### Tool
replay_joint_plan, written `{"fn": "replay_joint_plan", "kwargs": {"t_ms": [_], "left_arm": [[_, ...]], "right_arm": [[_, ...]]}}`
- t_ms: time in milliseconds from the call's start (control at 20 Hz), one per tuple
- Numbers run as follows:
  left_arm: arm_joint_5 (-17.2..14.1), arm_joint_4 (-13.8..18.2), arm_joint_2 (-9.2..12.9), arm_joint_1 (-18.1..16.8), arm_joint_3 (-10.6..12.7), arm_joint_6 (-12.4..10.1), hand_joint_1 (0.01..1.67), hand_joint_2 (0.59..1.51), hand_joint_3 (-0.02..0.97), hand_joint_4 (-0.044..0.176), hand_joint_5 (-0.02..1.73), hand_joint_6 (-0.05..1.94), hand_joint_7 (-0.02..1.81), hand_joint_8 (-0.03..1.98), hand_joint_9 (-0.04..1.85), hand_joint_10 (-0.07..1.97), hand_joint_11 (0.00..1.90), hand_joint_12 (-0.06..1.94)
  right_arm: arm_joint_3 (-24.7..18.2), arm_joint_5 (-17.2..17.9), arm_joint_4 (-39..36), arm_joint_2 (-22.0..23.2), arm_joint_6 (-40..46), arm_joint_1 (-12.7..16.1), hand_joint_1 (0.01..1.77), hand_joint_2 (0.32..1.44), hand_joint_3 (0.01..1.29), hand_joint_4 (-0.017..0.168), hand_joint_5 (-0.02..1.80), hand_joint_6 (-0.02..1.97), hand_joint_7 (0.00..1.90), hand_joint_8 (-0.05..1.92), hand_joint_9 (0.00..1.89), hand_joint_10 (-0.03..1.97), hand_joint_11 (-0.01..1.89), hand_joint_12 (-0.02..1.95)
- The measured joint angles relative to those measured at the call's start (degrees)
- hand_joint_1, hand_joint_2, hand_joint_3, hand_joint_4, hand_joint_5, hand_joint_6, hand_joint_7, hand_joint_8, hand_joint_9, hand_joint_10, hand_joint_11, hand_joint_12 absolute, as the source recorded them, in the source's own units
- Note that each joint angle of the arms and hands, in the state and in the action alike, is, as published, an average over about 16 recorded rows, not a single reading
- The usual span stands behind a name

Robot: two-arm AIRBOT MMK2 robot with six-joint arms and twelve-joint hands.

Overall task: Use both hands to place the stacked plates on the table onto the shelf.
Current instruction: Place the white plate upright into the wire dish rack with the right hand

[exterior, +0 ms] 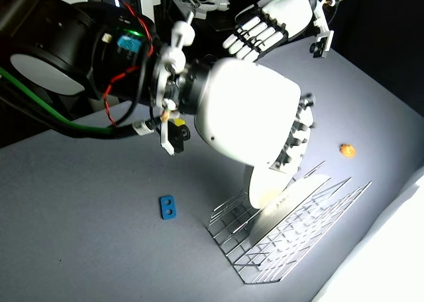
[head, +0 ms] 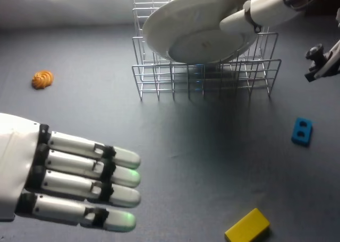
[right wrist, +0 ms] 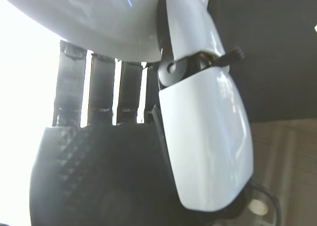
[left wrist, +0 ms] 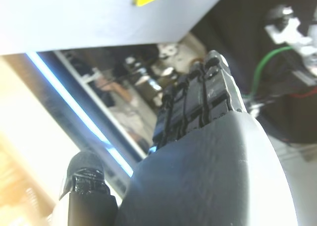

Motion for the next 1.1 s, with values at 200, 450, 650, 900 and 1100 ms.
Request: {"fn": "replay_joint_plan", "kwargs": {"t_ms": [200,450,650,900,1100], "left_arm": [[0.01,1.75,-0.5,-0.09,0.27,-0.06,0.01,1.112,0.012,-0.001,0.03,0.0,0.02,0.0,0.02,0.01,0.01,0.01],[-0.07,2.9,-0.8,-0.23,0.42,-0.12,0.01,1.112,0.012,-0.002,0.03,0.0,0.02,0.0,0.02,0.01,0.01,0.01],[-0.12,3.17,-0.81,-0.23,0.54,-0.11,0.01,1.112,0.012,-0.002,0.03,0.0,0.02,0.0,0.02,0.01,0.01,0.01],[-0.19,3.31,-0.81,-0.22,0.7,-0.04,0.01,1.112,0.012,-0.002,0.04,0.0,0.02,0.0,0.02,0.01,0.01,0.01],[-0.26,3.36,-0.81,-0.22,0.71,0.01,0.01,1.112,0.012,-0.002,0.04,0.0,0.02,0.0,0.02,0.01,0.01,0.01]], "right_arm": [[2.04,-1.21,2.62,-1.43,-0.12,0.21,1.36,1.03,0.01,-0.008,0.86,1.06,0.99,1.0,0.9,1.16,0.77,1.26],[4.26,-2.48,4.48,-2.83,-0.16,0.31,1.36,1.03,0.01,-0.008,0.85,1.06,0.99,1.0,0.9,1.15,0.77,1.26],[5.67,-3.06,5.37,-3.74,-0.21,-0.11,1.36,1.03,0.01,-0.009,0.85,1.06,0.99,0.99,0.9,1.14,0.77,1.26],[7.14,-3.23,5.72,-4.52,-0.26,-1.06,1.36,1.03,0.01,-0.009,0.85,1.06,0.99,0.97,0.91,1.13,0.78,1.25],[7.93,-3.17,5.73,-5.0,-0.31,-2.03,1.36,1.03,0.01,-0.009,0.86,1.06,0.99,0.96,0.92,1.13,0.79,1.24]]}}
